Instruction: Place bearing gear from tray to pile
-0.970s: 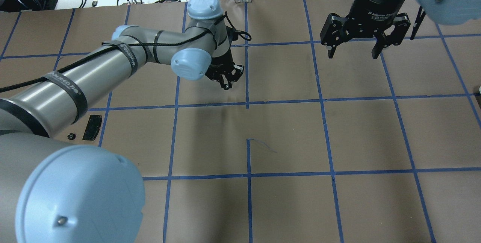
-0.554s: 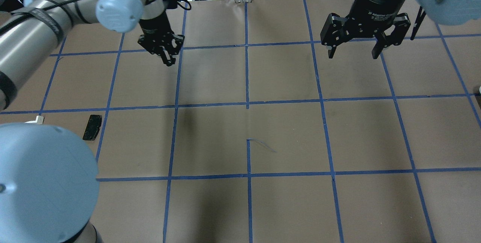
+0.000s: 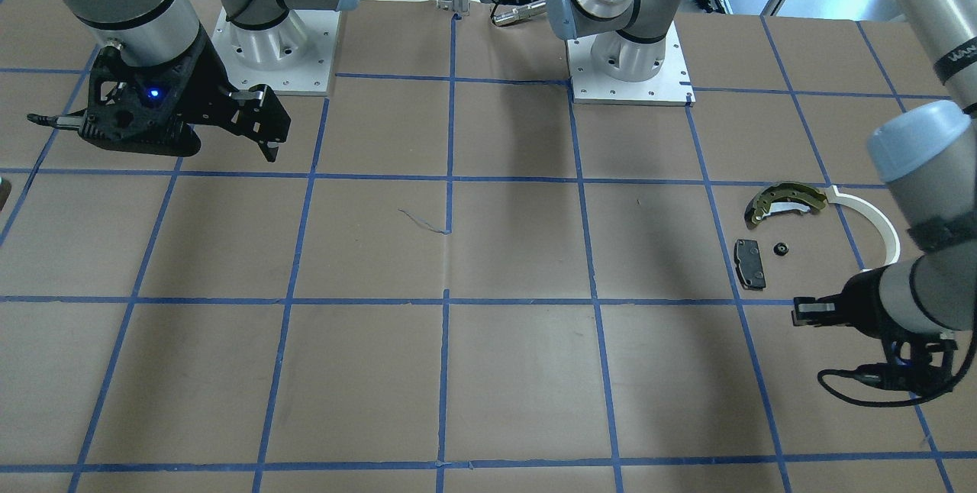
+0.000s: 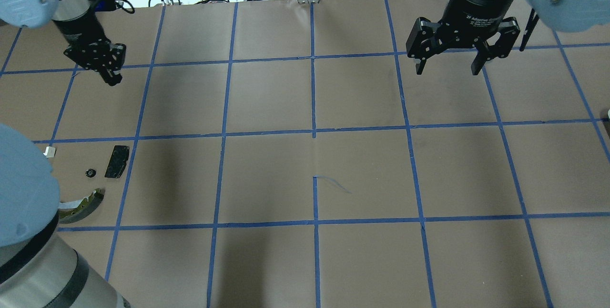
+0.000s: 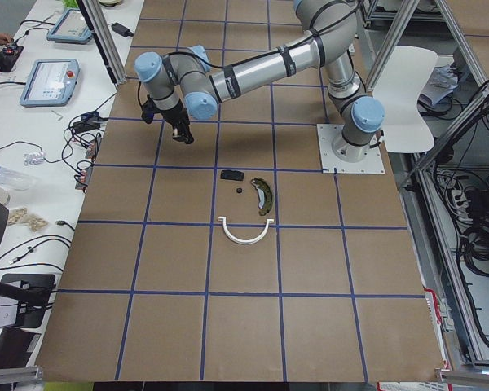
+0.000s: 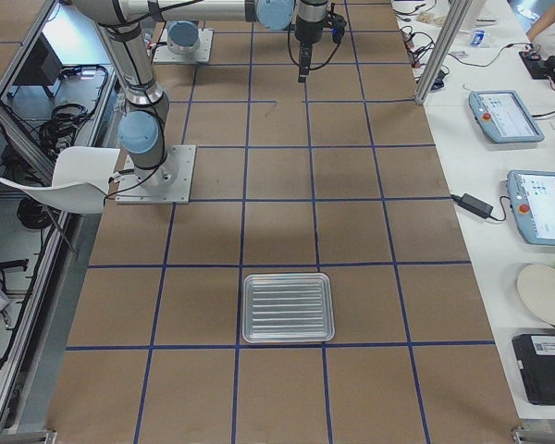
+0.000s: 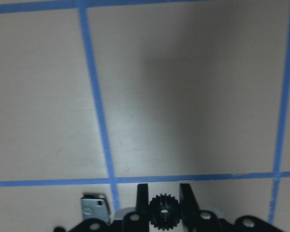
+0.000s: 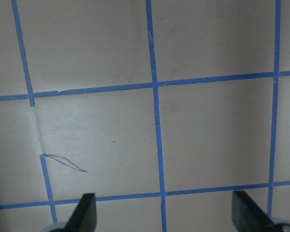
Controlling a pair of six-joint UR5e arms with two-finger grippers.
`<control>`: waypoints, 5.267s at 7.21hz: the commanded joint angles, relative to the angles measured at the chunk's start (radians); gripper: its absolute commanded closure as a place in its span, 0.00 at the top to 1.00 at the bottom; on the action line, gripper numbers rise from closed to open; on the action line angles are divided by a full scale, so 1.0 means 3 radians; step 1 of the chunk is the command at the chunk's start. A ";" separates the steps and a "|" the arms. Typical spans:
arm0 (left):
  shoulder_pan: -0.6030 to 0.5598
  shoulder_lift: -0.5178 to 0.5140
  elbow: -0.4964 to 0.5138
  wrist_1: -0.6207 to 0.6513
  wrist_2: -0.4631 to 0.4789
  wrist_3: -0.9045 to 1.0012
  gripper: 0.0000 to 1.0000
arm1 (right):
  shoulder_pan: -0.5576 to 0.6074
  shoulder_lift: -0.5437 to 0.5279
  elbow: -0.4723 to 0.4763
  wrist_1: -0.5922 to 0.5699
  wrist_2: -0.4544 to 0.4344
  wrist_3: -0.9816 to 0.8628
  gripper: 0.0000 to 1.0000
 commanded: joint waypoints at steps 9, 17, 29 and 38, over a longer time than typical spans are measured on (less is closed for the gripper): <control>0.0848 0.0067 -0.1172 0.0846 0.0005 0.1007 0.00 | 0.0000 0.0005 -0.0002 0.0005 0.0000 -0.0003 1.00; 0.0858 0.0154 -0.1418 0.0903 0.0015 0.1022 0.02 | 0.0000 0.0000 -0.0002 0.0005 0.0000 -0.0003 1.00; 0.0808 0.0312 -0.1271 0.0950 -0.0152 0.0836 1.00 | 0.0000 0.0000 -0.0002 0.0005 0.0000 -0.0003 1.00; -0.1088 0.1027 -0.0354 0.0050 -0.0420 -0.1314 1.00 | 0.0000 0.0005 0.0003 0.0005 0.0000 -0.0003 1.00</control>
